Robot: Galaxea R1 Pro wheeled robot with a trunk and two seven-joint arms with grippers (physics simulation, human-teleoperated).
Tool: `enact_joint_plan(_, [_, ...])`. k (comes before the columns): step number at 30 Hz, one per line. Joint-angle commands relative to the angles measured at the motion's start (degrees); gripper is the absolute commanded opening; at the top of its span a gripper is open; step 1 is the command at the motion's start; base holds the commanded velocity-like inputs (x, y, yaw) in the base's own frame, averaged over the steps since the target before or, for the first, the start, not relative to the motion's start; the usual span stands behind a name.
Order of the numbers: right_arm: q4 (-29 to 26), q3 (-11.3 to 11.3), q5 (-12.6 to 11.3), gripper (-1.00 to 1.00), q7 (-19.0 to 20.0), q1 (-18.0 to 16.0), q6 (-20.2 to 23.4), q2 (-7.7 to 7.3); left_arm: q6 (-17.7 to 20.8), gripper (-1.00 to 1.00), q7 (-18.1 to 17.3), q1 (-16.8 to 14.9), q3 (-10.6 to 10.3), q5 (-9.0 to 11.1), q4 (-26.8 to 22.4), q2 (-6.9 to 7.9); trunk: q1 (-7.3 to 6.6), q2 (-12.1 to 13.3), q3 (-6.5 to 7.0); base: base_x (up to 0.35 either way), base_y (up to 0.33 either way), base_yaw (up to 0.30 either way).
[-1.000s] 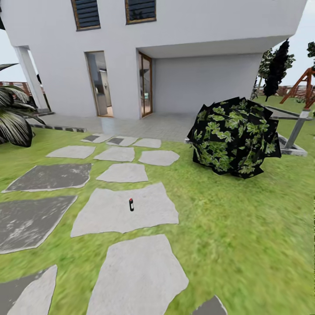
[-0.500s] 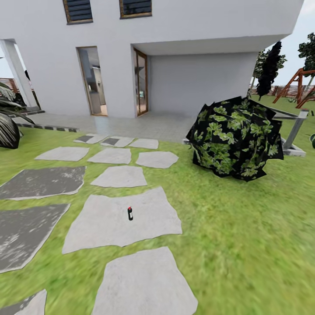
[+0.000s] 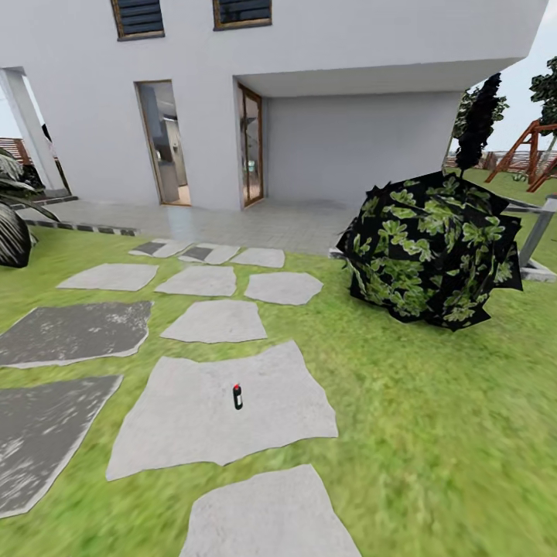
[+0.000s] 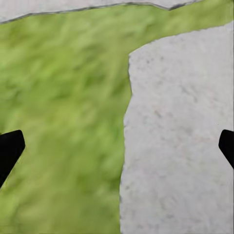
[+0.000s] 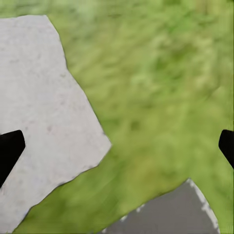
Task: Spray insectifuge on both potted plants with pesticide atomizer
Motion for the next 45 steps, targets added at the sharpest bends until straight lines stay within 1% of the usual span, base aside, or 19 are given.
enact_joint_plan(1, [0.0, 0.0, 0.0, 1.00, 0.0, 0.0, -0.2, -0.01, -0.2, 1.00, 0.0, 0.0, 0.1, 0.0, 0.1, -0.01, 0.02, 0.0, -0.05, 0.306, 0.155, 0.000])
enact_joint_plan(8, [0.0, 0.0, 0.0, 1.00, 0.0, 0.0, -0.2, -0.01, -0.2, 1.00, 0.0, 0.0, 0.1, 0.0, 0.1, 0.01, 0.02, 0.0, -0.03, 0.306, 0.155, -0.031])
enact_joint_plan(21, [0.0, 0.0, 0.0, 1.00, 0.0, 0.0, -0.2, -0.01, -0.2, 1.00, 0.0, 0.0, 0.1, 0.0, 0.1, 0.01, 0.02, 0.0, 0.20, 0.295, 0.186, -0.212])
enact_joint_plan(37, [0.0, 0.0, 0.0, 1.00, 0.0, 0.0, -0.2, 0.03, -0.2, 1.00, 0.0, 0.0, 0.1, -0.1, 0.0, -0.02, 0.02, 0.0, 0.21, 0.284, 0.191, -0.014])
enact_joint_plan(40, [0.1, 0.0, -0.1, 1.00, 0.0, 0.0, -0.2, 0.06, -0.2, 1.00, -0.1, 0.0, -0.2, -0.3, 0.0, -0.10, 0.02, 0.0, 0.21, 0.126, 0.085, 0.000])
enact_joint_plan(42, [-0.8, 0.0, -0.1, 1.00, 0.0, 0.0, -0.2, -0.03, 0.0, 1.00, -0.1, -0.1, -0.4, -0.4, -0.6, -0.21, 0.02, 0.0, 0.21, 0.030, 0.020, 0.000])
enact_joint_plan(44, [-2.7, -0.1, -0.1, 1.00, -0.1, -0.1, -0.1, -0.06, 0.4, 1.00, -0.2, -0.5, -0.4, -0.4, -0.8, -0.27, 0.02, 0.0, 0.21, 0.014, 0.009, 0.000])
enact_joint_plan(45, [-4.5, -0.1, 0.0, 1.00, -0.1, -0.1, -0.1, -0.08, 0.6, 1.00, -0.3, -1.0, -0.4, -0.4, -1.0, -0.36, 0.02, 0.0, 0.21, 0.008, 0.005, 0.000])
